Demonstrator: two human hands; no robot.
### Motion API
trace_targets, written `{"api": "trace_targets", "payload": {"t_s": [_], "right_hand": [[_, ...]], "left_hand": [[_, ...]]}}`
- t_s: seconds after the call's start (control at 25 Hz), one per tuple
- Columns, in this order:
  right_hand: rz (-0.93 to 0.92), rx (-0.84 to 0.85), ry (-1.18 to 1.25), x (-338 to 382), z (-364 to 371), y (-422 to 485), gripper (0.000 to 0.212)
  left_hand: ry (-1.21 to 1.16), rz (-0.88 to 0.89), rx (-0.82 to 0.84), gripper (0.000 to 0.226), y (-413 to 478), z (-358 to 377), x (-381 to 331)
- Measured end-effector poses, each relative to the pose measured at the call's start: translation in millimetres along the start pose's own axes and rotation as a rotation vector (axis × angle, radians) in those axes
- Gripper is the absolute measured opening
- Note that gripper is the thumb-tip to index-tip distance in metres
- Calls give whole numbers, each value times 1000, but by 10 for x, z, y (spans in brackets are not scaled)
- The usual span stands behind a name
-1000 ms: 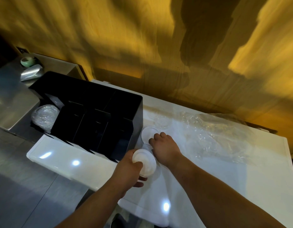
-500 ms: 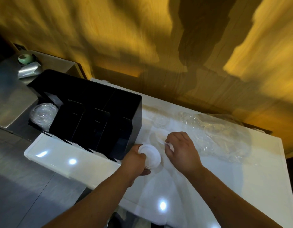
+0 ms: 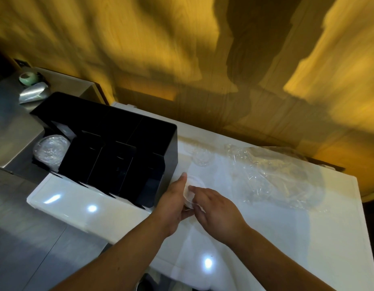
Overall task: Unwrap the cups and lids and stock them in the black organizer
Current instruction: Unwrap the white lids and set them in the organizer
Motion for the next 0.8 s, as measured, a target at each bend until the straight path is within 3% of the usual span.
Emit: {"api": "trace_targets", "payload": {"t_s": [0.12, 0.24, 0.36, 0.48, 0.64, 0.8], "right_hand": [[-37, 37, 43, 5, -5, 49, 27], [-50, -39, 75, -50, -69, 94, 27], [174, -161, 55, -266, -156, 395, 29], [460, -15, 3, -564, -138, 828, 53], [616, 104, -71, -840, 27, 1199, 94], [600, 142, -182, -944, 181, 1329, 98]], "left_hand": [[108, 62, -45, 32, 1, -40, -1], [104, 52, -114, 38, 43, -60, -26], [108, 7, -162, 44, 74, -36, -71], [143, 2, -188, 47, 130, -22, -42], [147, -16, -206, 50, 187, 7, -56], [135, -3, -214, 49, 222, -3, -64]]}}
Point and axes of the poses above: each hand's wrist, its own y-axis towards the middle knuckle, its own z-axis out of the palm, x = y × z, the point moved 1 cm from there along y, towards the middle knuckle, and after that the axes turned 11 degrees about y, right-handed, at the moved point
